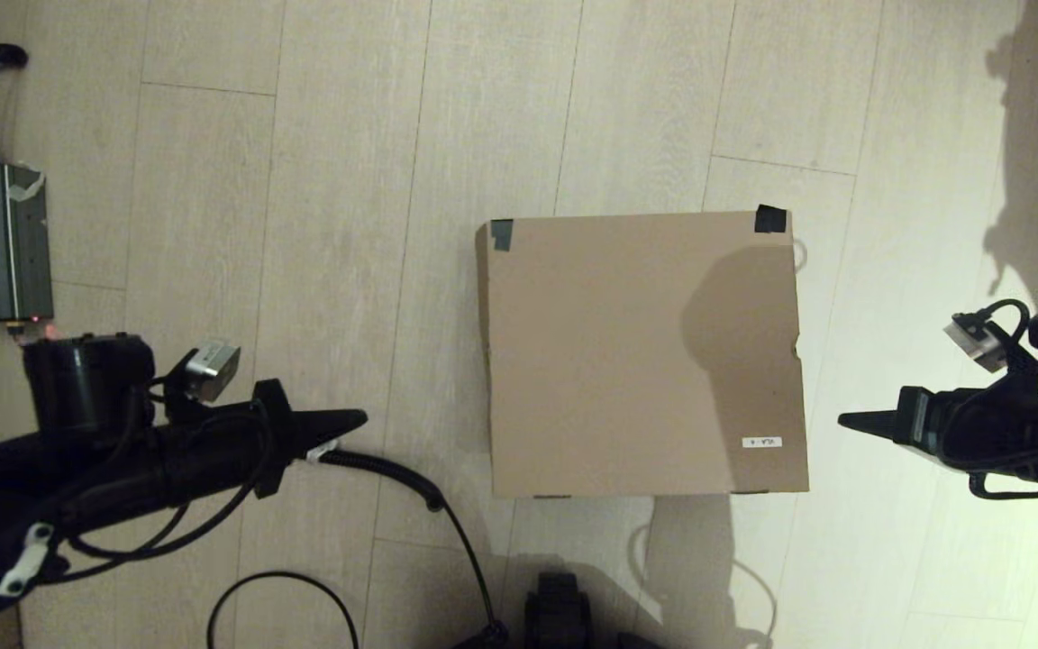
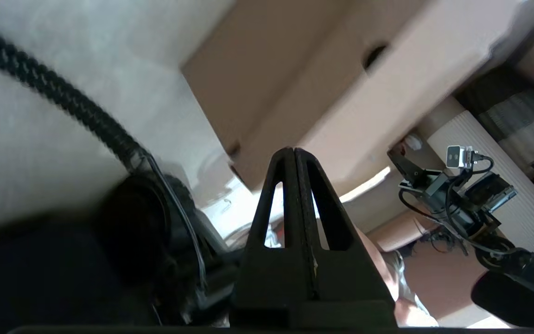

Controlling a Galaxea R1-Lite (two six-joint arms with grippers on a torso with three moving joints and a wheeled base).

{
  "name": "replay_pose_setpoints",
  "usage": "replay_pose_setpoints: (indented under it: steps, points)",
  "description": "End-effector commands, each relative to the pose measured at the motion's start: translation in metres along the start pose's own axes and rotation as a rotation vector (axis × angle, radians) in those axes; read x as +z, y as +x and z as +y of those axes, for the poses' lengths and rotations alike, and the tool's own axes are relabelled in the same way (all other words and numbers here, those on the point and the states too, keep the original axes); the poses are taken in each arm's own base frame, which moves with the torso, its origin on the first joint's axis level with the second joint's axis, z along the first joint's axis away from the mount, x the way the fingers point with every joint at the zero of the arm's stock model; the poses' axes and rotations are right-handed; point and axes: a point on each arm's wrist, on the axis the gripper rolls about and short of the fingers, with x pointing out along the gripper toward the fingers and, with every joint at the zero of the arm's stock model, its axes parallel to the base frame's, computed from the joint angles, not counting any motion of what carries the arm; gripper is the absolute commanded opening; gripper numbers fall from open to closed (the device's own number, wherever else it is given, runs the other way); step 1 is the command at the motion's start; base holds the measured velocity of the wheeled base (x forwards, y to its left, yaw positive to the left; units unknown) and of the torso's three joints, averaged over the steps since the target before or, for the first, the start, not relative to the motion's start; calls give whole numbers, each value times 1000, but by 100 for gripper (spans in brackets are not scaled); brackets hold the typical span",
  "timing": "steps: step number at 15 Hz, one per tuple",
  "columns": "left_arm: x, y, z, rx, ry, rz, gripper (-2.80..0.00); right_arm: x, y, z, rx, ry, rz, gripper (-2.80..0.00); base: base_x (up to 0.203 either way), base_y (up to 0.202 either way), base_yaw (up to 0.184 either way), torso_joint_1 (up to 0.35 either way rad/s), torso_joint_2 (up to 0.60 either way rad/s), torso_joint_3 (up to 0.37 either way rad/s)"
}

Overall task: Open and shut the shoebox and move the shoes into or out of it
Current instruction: Open the shoe box

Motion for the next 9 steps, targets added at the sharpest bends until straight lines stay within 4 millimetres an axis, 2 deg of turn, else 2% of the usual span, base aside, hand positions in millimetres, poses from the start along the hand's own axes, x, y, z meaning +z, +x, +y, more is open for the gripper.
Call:
replay_pose_setpoints:
  steps: [1,5,9]
  points:
    - [-2,19,17,29,-39,47,-280,0,21,-16,-18,34,44,-280,0,0,0,0,0,0]
    - [3,37,7,-5,-28,65,-280,2,50,-31,41,37,62,-280,0,0,0,0,0,0]
    - [-2,31,8,4,-36,67,-280,-1,74,-46,221,22,60,-280,0,0,0,0,0,0]
